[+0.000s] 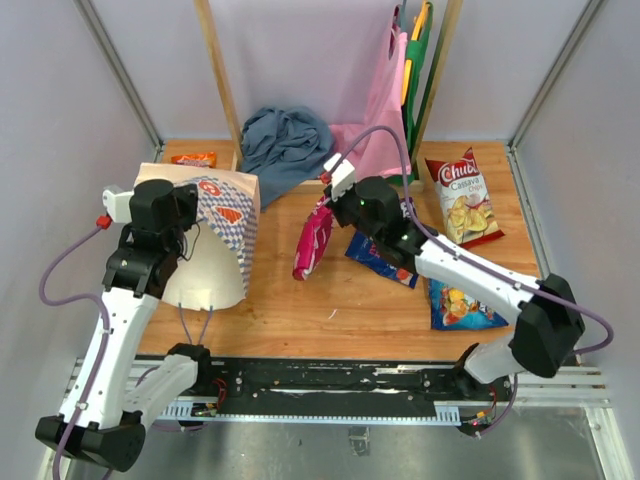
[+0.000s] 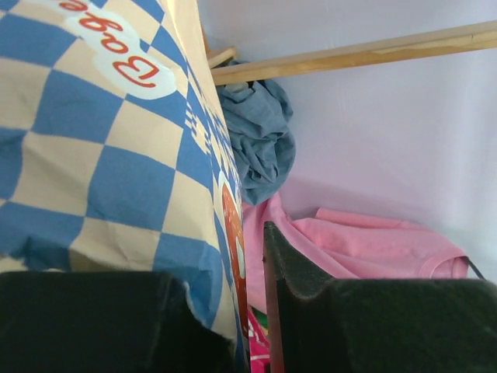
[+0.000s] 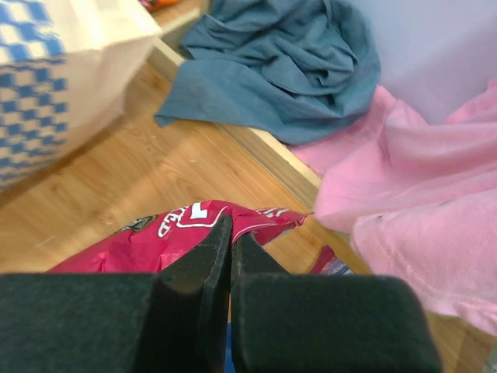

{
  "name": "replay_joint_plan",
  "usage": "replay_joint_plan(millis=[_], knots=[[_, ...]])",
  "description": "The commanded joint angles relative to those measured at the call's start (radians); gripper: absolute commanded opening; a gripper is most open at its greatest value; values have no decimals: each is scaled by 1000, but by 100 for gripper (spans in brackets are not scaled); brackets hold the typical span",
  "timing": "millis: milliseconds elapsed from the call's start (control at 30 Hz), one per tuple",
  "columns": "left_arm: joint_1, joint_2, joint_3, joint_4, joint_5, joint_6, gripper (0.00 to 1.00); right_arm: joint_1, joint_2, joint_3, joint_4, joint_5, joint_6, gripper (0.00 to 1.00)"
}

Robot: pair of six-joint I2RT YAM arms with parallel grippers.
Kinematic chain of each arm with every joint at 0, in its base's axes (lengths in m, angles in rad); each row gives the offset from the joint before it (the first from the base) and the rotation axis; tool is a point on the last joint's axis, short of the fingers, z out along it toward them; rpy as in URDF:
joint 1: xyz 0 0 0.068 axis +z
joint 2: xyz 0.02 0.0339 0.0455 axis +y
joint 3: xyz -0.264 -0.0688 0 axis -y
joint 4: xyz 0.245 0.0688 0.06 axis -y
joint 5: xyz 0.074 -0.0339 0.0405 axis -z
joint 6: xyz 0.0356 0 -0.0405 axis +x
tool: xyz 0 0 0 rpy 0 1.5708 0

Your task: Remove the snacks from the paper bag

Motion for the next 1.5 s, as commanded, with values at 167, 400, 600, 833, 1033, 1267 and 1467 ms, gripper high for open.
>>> replay_joint_plan(millis=[167, 400, 600, 833, 1033, 1267, 1467], knots=[[7, 31, 58, 13, -41, 56, 24, -116, 155, 22, 37, -112, 52, 1], [7, 13, 67, -6, -125, 85, 25, 30, 137, 218, -41, -132, 38, 1], [7, -2, 85, -9, -176, 109, 27, 45, 177, 280, -1, -109, -2, 1], [7, 3, 83, -11, -160, 121, 28, -113, 255, 154, 41, -152, 57, 1], [7, 13, 80, 0, -149, 139, 28, -180, 252, 69, 64, -104, 31, 1], [8, 6, 81, 8, -164, 156, 28, -150, 197, 99, -13, -146, 25, 1], [8, -18, 86, -1, -207, 172, 31, 78, 27, 53, -26, -37, -21, 1]])
